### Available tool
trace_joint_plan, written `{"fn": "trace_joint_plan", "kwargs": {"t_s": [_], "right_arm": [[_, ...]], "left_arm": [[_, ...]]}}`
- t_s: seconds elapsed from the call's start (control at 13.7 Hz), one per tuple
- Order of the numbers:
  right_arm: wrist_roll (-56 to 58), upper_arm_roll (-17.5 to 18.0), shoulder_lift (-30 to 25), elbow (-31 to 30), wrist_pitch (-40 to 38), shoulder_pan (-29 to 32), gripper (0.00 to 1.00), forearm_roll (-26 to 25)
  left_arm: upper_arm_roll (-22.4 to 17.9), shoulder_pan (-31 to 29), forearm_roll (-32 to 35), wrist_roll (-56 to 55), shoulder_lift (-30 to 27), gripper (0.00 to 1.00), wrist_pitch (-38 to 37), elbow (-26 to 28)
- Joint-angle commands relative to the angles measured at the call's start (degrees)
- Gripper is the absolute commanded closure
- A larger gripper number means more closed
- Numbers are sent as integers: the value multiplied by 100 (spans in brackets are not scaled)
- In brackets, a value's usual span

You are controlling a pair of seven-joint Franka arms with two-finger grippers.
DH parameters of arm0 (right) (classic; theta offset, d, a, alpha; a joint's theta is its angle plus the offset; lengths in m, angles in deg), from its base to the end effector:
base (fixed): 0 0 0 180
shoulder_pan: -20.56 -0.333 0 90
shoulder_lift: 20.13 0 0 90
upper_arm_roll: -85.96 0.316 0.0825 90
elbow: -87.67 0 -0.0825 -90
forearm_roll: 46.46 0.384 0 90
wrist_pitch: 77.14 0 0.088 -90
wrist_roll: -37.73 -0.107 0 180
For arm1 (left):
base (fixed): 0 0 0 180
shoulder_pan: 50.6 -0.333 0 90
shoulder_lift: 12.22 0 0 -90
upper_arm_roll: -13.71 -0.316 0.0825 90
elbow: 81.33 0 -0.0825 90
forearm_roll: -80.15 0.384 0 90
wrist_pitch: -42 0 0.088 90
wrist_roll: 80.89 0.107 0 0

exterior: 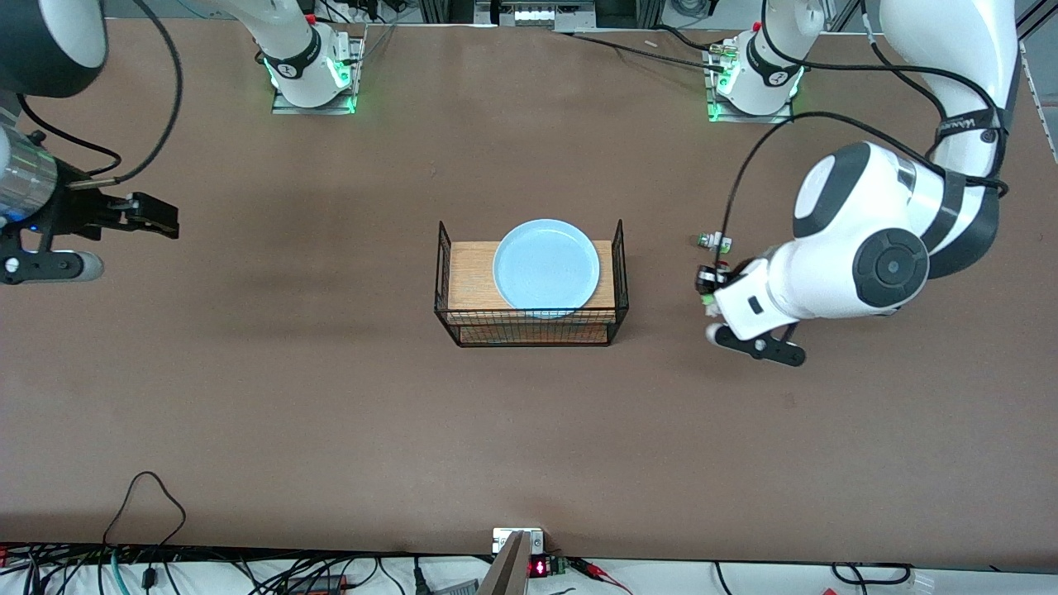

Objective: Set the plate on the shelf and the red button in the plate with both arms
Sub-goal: 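Carry the switch with the left gripper over the blue plate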

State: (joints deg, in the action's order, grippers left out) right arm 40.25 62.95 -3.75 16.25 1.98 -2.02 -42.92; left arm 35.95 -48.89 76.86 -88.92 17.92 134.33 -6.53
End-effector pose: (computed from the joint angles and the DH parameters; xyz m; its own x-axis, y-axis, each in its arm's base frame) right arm 0.6136 0.0418 0.6021 0.9901 0.0484 -0.1316 0.0545 -0.9976 0.0430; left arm 0.6411 -0.2320 0.4437 0.9426 -0.2552 -0.2156 -0.2087 -0.9537 0.2166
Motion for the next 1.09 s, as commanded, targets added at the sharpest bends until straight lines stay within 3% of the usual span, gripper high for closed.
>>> {"fn": "trace_joint_plan", "kwargs": {"t_s": [0.0,0.15,0.29,0.58,0.66,0.8,0.87,0.95,1.02], "right_arm": [[3,1469,-1046,-1275,708,1339,0,-221],[-41,2376,-1364,-1707,886,2017,0,-746],[-94,2800,-1689,-2085,912,2458,0,-793],[-94,2679,-1735,-2148,982,2451,0,-819],[-85,2391,-1717,-2157,1139,2407,0,-811],[-67,1618,-1708,-2218,1194,1751,0,-767],[-42,1589,-1708,-2219,1098,1687,0,-749],[-50,1589,-1708,-2219,853,1686,0,-688],[-50,1589,-1699,-2219,651,1677,0,-627]], "left_arm": [[-44,784,-136,-941,168,96,-154,-475],[-79,1356,-127,-1979,342,96,142,-624],[-79,1638,-127,-2491,667,96,678,-931],[-123,2061,-48,-2897,1099,96,1268,-898],[-132,2087,-31,-2897,1134,95,1287,-837],[-123,2149,432,-2880,1170,95,1287,-635],[-123,2184,566,-2906,1187,93,1287,-582],[-115,2254,524,-2932,1205,70,1287,-581],[-115,2246,515,-2924,1205,38,1287,-599]]}}
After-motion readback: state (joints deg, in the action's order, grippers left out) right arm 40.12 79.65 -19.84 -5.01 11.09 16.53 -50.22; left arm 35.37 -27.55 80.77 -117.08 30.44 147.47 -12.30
